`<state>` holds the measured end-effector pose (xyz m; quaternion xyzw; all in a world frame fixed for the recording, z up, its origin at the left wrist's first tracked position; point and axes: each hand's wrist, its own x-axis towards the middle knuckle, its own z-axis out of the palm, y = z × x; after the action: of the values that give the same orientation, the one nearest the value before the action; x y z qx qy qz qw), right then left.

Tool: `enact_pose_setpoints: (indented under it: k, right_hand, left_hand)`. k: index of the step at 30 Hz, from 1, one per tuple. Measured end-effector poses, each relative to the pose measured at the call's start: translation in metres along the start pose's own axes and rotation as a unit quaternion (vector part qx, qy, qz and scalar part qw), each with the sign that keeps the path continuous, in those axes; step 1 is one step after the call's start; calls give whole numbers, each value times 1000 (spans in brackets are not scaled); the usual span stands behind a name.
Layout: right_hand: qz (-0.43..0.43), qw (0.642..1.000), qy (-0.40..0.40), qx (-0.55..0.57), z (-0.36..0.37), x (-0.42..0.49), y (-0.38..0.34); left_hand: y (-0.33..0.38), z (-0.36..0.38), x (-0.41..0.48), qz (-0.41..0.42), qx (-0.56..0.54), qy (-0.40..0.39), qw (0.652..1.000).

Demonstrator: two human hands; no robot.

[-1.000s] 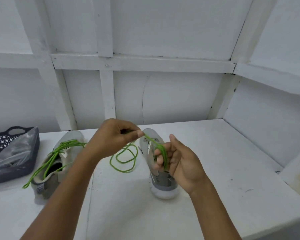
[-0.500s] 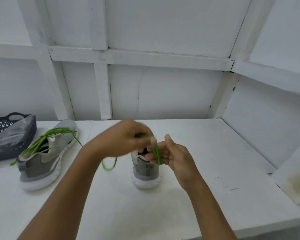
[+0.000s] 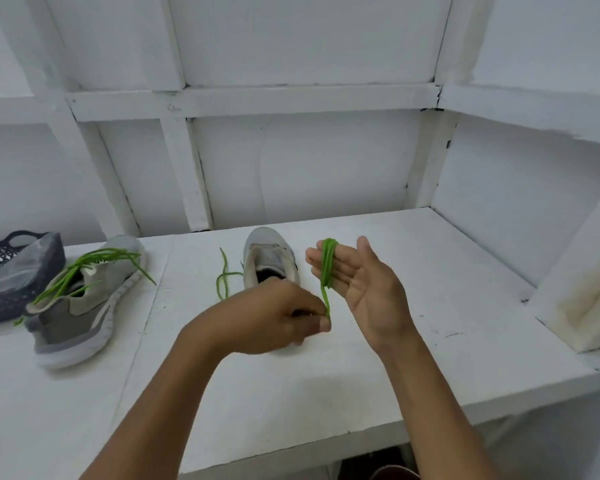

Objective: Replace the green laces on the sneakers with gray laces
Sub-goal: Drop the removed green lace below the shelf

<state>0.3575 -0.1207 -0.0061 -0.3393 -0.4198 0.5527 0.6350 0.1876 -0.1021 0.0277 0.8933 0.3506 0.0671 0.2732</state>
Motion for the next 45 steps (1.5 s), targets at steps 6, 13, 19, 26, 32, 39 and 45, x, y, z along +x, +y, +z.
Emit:
enact_pose_setpoints:
  k: [6,13,19,26,32,39,45]
  right_hand:
    - [74,977,-99,-176,0,-29,-7]
    - [46,983,-4,179,-24,-37,-16]
    - [16,995,81,-61,-37,-46,-4]
    - [74,981,11,-177,-26,-65,-9]
    - [38,986,1,161,-28,-62,-7]
    - [12,993,69,-95,-40,-61,10]
    - [51,992,14,-111,-33,-75,-2]
  left_hand:
    - [4,-36,-1,34,-76,151,985]
    - [-5,25,19,20,-80,161,984]
    - [22,39,11,68,-8,-29,997]
    - [6,7,16,32,-92,181,979]
    - [4,51,21,18,-67,161,985]
    - [28,36,7,64,-9,3,998]
    - [13,12,19,31,-85,188,978]
